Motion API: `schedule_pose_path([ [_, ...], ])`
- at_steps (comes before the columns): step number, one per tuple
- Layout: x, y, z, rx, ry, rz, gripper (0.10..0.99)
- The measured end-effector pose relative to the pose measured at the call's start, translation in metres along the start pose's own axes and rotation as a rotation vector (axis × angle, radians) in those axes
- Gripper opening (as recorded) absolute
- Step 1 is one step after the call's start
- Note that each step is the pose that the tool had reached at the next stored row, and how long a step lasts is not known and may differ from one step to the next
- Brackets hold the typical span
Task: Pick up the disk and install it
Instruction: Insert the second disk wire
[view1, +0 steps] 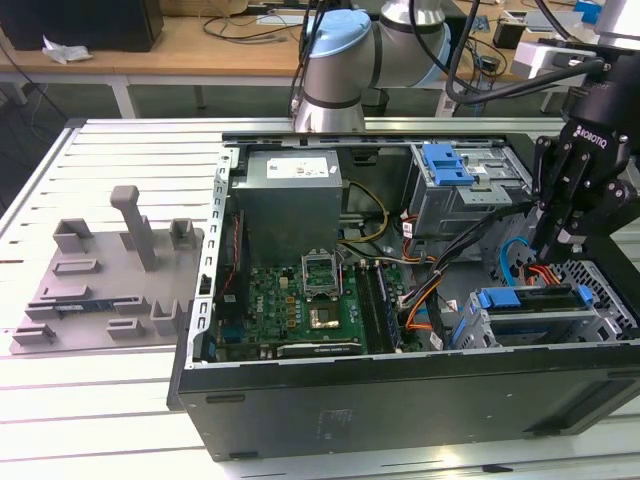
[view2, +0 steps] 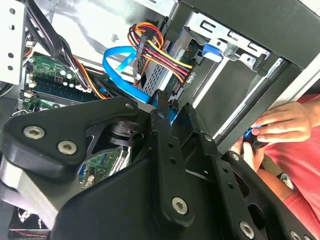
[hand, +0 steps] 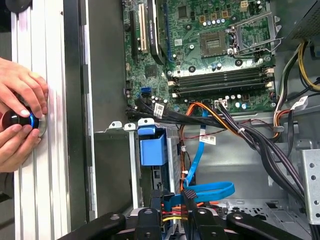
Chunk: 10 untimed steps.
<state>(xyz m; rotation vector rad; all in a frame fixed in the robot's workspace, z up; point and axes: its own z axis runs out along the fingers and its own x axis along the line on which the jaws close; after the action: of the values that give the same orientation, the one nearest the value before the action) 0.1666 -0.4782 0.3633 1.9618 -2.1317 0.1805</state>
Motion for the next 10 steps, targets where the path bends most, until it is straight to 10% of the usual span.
schedule_pose_path([
  [10, 0.0040, 0.0003, -0.0001, 0.011, -0.0108, 0.007, 0.302],
])
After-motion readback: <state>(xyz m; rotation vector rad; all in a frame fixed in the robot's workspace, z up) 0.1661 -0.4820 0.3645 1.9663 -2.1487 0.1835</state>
